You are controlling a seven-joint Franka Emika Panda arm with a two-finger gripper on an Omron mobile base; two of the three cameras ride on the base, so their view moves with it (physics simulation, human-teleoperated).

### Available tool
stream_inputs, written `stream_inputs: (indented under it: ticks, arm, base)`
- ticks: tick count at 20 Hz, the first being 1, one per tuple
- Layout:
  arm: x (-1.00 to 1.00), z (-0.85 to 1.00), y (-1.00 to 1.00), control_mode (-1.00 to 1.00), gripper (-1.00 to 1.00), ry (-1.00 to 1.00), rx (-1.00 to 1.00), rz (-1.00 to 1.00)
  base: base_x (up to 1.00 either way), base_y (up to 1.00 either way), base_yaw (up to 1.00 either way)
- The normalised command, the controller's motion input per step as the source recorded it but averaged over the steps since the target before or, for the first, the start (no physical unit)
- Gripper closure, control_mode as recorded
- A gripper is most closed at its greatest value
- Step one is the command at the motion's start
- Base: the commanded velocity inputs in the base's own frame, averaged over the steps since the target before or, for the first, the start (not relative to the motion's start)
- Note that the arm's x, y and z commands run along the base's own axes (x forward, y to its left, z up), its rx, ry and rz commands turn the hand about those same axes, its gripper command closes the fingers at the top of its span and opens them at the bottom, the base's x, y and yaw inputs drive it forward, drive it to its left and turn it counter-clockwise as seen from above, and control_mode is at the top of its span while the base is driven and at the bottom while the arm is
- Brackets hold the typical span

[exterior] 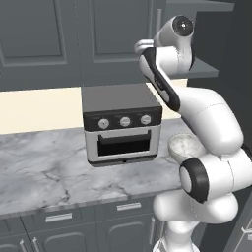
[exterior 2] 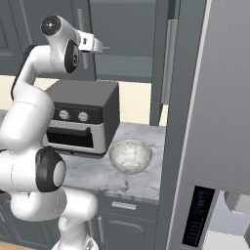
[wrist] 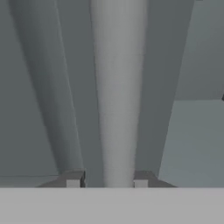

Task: Open the cabinet and setup a tea strainer by placing it in the bowl upright.

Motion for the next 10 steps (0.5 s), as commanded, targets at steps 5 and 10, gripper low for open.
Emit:
stream_inputs:
  ticks: [5, 10]
  arm:
    - [0.12, -0.11, -0.27, -1.00, 1.00, 0.00, 0.06, 0.12]
    - [0.02, -0.15, -0.04, -1.00, 1.00, 0.00, 0.00, 0.02]
  base:
    - [0.00, 0.00, 0.00]
    - [0.00, 0.00, 0.00]
